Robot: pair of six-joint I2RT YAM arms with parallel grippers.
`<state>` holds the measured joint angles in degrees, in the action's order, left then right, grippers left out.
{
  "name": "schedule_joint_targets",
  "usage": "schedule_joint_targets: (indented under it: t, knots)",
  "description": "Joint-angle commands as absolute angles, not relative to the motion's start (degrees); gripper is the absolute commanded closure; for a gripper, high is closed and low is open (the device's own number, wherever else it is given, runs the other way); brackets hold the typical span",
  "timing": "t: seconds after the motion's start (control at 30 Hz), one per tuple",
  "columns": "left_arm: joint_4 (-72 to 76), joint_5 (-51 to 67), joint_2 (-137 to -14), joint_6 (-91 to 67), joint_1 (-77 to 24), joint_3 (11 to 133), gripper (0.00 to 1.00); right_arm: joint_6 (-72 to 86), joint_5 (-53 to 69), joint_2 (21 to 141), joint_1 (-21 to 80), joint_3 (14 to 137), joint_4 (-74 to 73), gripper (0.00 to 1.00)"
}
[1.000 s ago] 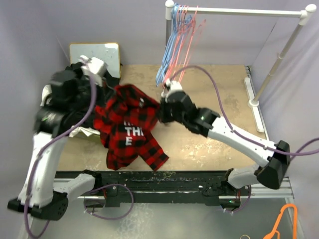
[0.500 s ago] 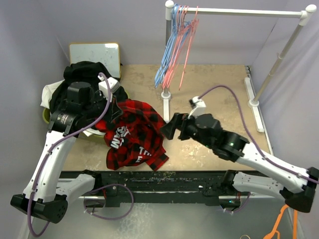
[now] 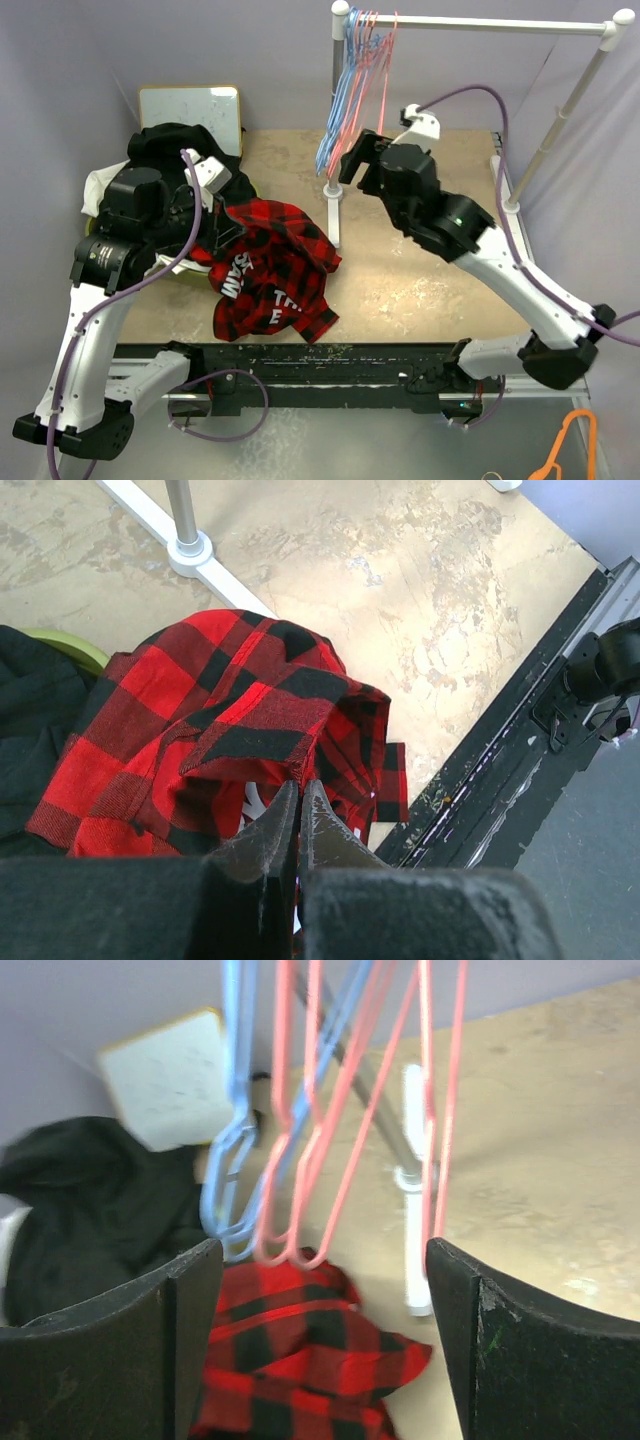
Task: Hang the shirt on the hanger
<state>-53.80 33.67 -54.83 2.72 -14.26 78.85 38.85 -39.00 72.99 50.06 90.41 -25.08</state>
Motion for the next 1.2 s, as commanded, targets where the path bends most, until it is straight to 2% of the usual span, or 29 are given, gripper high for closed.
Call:
schedule_joint_targets:
  t: [0.0,0.23,0.3,0.4,0.47,0.6,0.67,0.8,0.93,1.17]
  knots:
    - [-52.2,33.3,-53.8,4.0,-14.2,79.3,1.00,35.0,-41.1,77.4,46.3,95.2,-28.9,0.18]
    - [-52.4,31.9,-53.8,4.7,-14.2,80.0,1.00,33.5,-39.3,79.5,41.2,94.9,-27.3,0.24]
    - [-52.4,31.7,-53.9,5.2,-14.2,80.3,1.00,32.9,-37.7,79.8,40.1,93.9,-26.2,0.28]
    - [-52.5,30.8,-54.1,5.8,-14.2,81.0,1.00,31.7,-36.1,80.2,39.1,93.0,-24.5,0.40]
    - [-52.5,30.4,-54.4,6.0,-14.2,81.3,1.00,30.8,-35.6,80.5,38.9,93.0,-23.5,0.50]
    - [-52.3,30.2,-54.7,6.1,-14.2,81.2,1.00,29.0,-34.6,81.4,37.7,94.0,-22.6,0.93]
    - [-52.1,30.3,-54.9,6.2,-14.2,81.2,1.00,28.1,-34.0,81.9,36.9,94.7,-22.4,1.00]
    - [-52.7,31.0,-55.2,6.4,-14.2,82.2,1.00,26.3,-33.4,82.4,35.8,96.6,-22.5,1.00]
    - [-58.7,36.2,-57.3,10.0,-14.2,87.5,1.00,18.9,-32.9,77.6,35.8,95.5,-18.4,1.00]
    - [-61.4,32.4,-59.6,14.5,-14.3,89.3,1.00,20.5,-29.5,67.6,35.8,91.6,-24.2,1.00]
